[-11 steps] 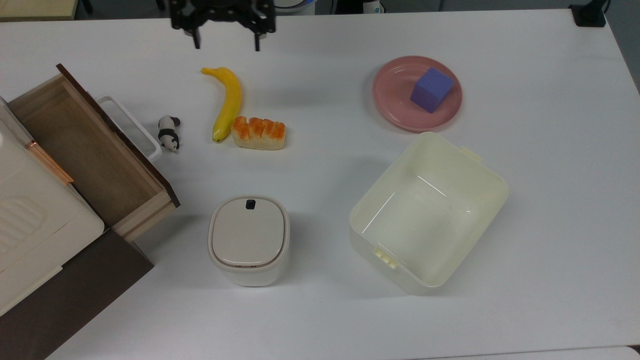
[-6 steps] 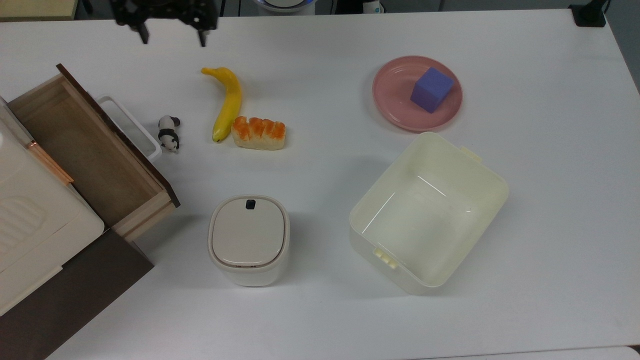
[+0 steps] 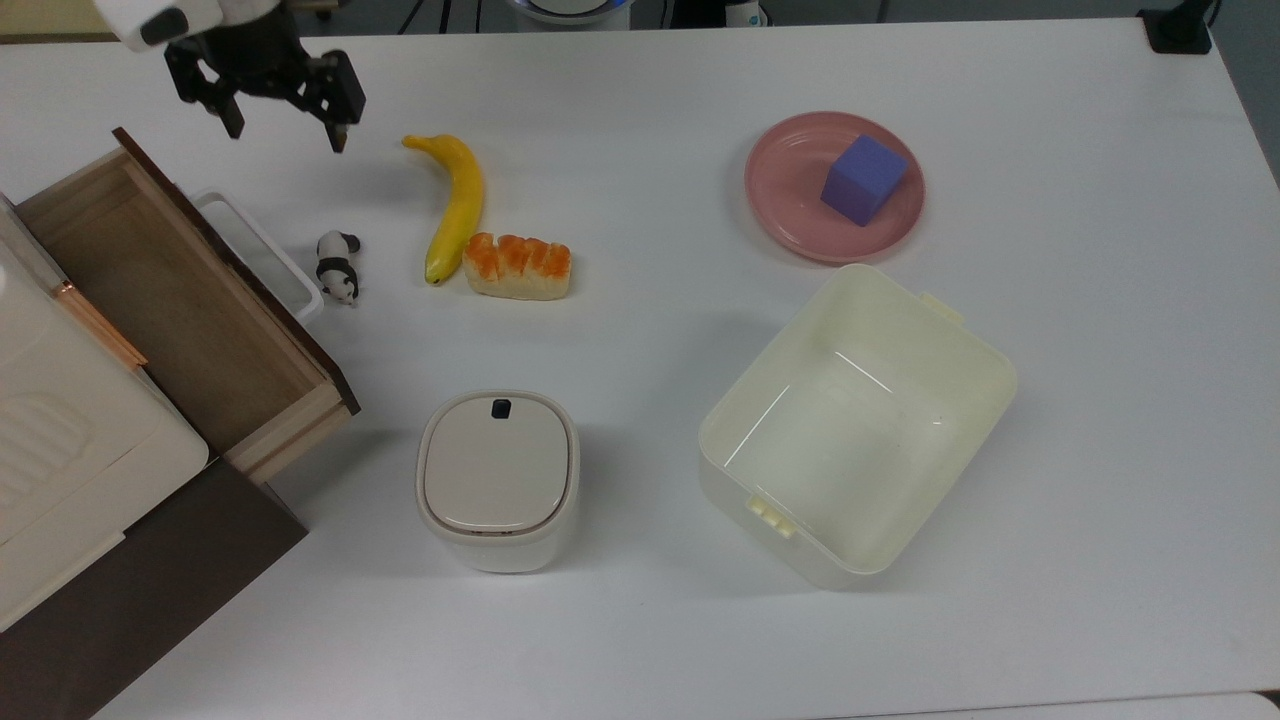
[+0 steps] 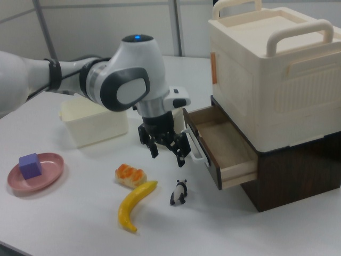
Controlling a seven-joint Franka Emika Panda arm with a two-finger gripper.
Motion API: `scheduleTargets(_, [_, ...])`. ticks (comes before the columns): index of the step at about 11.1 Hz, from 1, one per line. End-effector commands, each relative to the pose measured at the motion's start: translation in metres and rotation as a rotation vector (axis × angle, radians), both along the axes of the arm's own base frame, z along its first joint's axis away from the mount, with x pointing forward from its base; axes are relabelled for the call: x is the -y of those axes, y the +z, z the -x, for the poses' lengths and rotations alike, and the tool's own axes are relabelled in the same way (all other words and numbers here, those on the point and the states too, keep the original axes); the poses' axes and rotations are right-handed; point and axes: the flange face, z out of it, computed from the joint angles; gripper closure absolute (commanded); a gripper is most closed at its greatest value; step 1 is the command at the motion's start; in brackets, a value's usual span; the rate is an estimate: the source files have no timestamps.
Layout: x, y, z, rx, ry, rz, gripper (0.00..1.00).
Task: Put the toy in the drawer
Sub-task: 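Lower the gripper around the panda toy and close on it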
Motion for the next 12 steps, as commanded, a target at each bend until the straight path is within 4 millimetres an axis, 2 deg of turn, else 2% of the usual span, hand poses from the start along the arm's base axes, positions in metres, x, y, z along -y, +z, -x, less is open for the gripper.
scheduleTargets(1, [0.005,-0.039,0.005,0.039,0.003,-0.007,0.00])
scheduleTargets(2, [0.005,-0.062,0.004,0.048,-0.001,-0.006,0.00])
scheduleTargets(4, [0.006,-0.093,0.001,0.063,0.000,-0.004,0.00])
scheduleTargets(8, [0.004,-0.132,-0.010,0.057,0.012,-0.010,0.00])
scheduleTargets(9, [0.003,-0.138,-0.014,0.074,0.019,-0.005,0.13])
scheduleTargets(11, [0.002,-0.139,-0.016,0.085,0.024,0.000,0.53])
scheduleTargets(12, [0.001,-0.139,-0.017,0.086,0.032,0.003,0.66])
